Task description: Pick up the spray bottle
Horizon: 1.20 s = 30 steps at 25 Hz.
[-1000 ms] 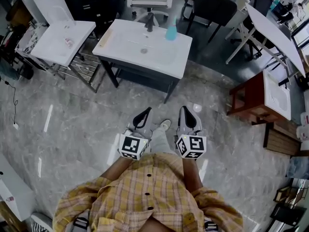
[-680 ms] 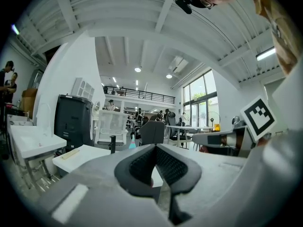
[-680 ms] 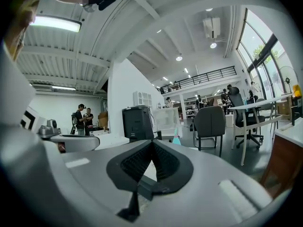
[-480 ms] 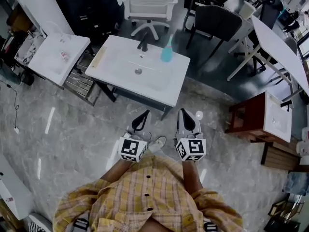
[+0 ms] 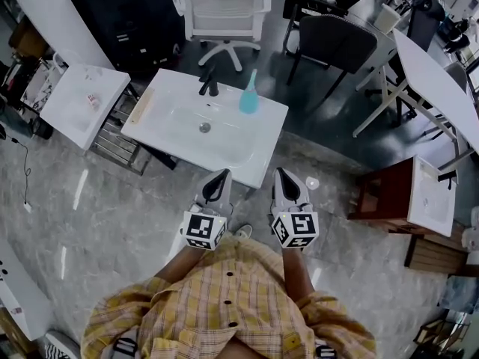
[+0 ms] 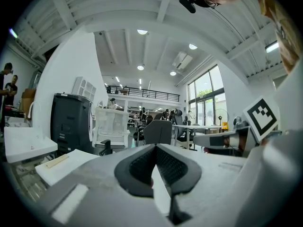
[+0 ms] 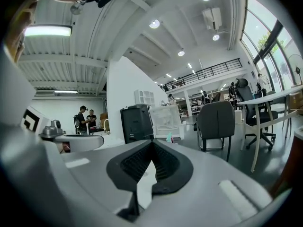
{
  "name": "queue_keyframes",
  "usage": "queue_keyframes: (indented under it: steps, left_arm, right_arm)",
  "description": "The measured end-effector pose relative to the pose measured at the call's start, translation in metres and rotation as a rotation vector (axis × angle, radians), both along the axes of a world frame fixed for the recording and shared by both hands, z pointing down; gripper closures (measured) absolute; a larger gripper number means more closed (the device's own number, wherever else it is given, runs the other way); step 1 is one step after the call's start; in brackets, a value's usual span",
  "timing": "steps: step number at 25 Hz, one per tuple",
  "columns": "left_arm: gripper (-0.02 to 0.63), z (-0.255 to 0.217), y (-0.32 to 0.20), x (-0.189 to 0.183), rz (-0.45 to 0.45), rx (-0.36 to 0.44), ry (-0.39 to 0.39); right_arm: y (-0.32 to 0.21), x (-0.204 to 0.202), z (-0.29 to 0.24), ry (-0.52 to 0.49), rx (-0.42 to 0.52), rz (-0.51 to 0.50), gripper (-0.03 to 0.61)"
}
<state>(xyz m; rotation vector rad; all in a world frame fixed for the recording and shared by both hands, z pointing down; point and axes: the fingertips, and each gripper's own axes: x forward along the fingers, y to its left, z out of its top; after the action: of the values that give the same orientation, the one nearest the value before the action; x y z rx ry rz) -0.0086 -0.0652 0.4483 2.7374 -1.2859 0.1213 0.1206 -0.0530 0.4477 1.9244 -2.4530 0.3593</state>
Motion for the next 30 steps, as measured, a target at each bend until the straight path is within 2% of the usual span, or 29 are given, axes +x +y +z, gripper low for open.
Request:
queue_keyframes:
  steps: [16,30]
  left_arm:
    - [0.615,0.004,-0.046,0.008,-0.031,-0.028,-0.029]
    - [0.615,0.021,-0.136,0.039,-0.01,-0.074,-0.045]
  right_arm:
    - [-0.025,0.002,0.021,-0.021,-0.057,0.003,0.576]
    - [-0.097,0.026,0.031,-0.044,-0.093,0.047,0.577]
